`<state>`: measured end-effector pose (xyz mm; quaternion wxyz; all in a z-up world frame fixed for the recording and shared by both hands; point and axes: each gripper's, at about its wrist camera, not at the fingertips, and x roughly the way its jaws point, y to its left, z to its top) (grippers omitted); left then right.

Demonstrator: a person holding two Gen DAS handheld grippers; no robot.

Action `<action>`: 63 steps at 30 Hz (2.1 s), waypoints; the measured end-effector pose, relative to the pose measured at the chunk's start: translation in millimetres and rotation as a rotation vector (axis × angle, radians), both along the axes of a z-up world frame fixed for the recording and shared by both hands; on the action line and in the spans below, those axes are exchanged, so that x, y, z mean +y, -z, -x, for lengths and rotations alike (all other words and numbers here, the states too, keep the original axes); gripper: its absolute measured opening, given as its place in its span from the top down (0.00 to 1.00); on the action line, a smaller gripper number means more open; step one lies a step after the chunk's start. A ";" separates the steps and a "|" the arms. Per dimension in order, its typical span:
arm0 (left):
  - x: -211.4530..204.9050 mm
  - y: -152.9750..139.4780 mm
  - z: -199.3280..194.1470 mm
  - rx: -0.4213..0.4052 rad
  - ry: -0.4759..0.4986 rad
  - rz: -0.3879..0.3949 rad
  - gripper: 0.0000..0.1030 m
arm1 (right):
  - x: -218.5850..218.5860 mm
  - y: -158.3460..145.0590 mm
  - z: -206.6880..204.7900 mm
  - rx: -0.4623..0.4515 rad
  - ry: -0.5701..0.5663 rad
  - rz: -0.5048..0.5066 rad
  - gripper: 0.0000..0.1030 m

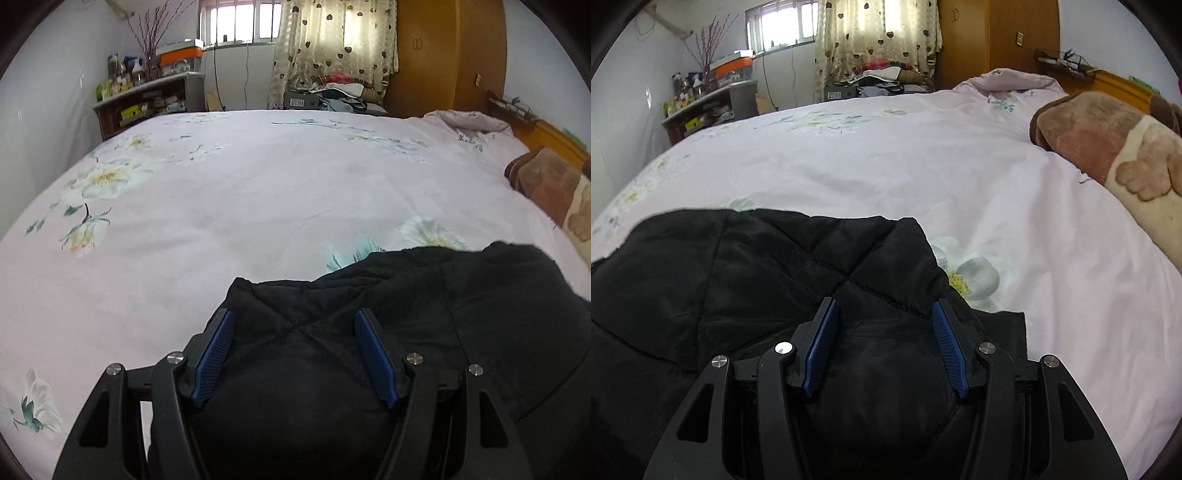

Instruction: Fold large clothes

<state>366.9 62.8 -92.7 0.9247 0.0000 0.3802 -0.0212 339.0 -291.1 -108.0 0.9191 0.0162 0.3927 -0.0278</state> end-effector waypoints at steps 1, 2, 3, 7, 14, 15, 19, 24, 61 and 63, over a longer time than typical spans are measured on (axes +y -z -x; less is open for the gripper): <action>-3.7 2.5 -2.7 -0.004 -0.001 -0.008 0.31 | -1.3 4.3 -3.9 0.000 0.006 -0.013 0.49; -3.9 4.8 -5.2 -0.007 -0.002 -0.003 0.31 | -4.2 5.9 -5.8 -0.001 0.010 -0.026 0.49; -2.1 6.6 -6.1 -0.008 -0.003 0.006 0.31 | -6.3 7.4 -7.9 0.000 0.010 -0.039 0.49; 0.7 13.8 -5.8 -0.009 -0.011 0.025 0.30 | -11.1 15.2 -3.5 -0.013 0.012 -0.056 0.49; -0.4 -9.2 -5.7 0.051 -0.013 0.002 0.32 | -7.9 -2.8 -3.4 0.054 0.022 -0.019 0.49; 1.4 -18.7 -0.6 0.042 -0.009 0.025 0.33 | -6.0 -9.5 -1.2 0.059 0.023 -0.007 0.49; -4.5 -54.3 26.6 -0.004 0.014 0.063 0.33 | 0.5 -48.9 25.1 0.006 0.011 -0.005 0.49; -50.6 -67.7 62.4 -0.036 0.128 0.107 0.32 | 28.7 -68.3 51.5 -0.046 -0.062 -0.086 0.49; 8.0 -3.7 49.3 -0.011 -0.007 0.058 0.29 | -30.8 -0.8 49.5 0.078 0.081 -0.021 0.48; 7.1 -2.5 51.0 -0.018 -0.009 0.052 0.29 | -28.6 0.4 51.3 0.073 0.081 -0.012 0.48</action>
